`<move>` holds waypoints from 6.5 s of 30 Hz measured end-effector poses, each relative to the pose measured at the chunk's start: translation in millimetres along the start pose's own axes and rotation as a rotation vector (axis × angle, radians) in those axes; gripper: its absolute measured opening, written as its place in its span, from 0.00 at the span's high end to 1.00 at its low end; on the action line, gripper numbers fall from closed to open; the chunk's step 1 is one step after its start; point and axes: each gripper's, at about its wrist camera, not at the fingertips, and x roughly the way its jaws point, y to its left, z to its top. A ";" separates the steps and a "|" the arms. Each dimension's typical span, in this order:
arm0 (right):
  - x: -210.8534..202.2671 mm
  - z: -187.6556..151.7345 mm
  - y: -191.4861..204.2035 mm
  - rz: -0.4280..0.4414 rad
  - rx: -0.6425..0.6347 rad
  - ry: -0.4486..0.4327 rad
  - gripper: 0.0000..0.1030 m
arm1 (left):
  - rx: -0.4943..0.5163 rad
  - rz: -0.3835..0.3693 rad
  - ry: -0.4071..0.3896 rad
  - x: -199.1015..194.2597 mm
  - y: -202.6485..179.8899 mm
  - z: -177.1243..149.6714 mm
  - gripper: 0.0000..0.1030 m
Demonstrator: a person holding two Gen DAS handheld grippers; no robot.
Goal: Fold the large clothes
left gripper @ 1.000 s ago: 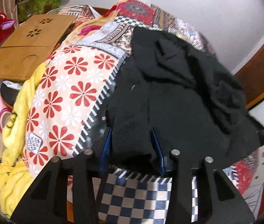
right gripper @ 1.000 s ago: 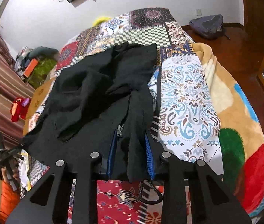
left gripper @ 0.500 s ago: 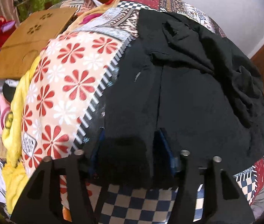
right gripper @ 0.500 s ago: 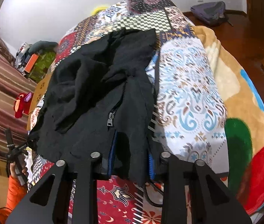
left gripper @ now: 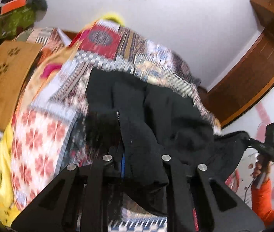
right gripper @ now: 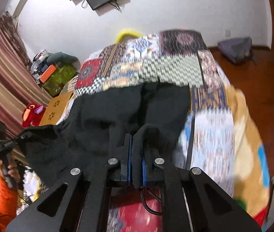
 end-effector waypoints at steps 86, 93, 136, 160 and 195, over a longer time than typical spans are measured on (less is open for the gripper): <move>226.0 60.1 50.4 -0.182 -0.106 0.190 0.29 | 0.213 0.257 0.107 252.8 -51.8 54.3 0.14; 202.3 46.7 73.7 -0.241 -0.232 0.216 0.29 | 0.210 0.274 0.081 207.7 -51.8 34.4 0.15; 211.4 1.9 107.2 -0.126 -0.333 0.187 0.10 | -0.579 -0.128 0.003 195.3 56.6 -10.8 0.13; 165.4 42.0 109.9 -0.047 -0.066 0.199 0.13 | -0.767 -0.133 -0.153 164.0 80.8 1.7 0.69; 95.7 8.7 39.4 -0.182 -0.092 0.119 0.16 | 0.479 0.270 -0.271 138.5 -201.0 22.4 0.63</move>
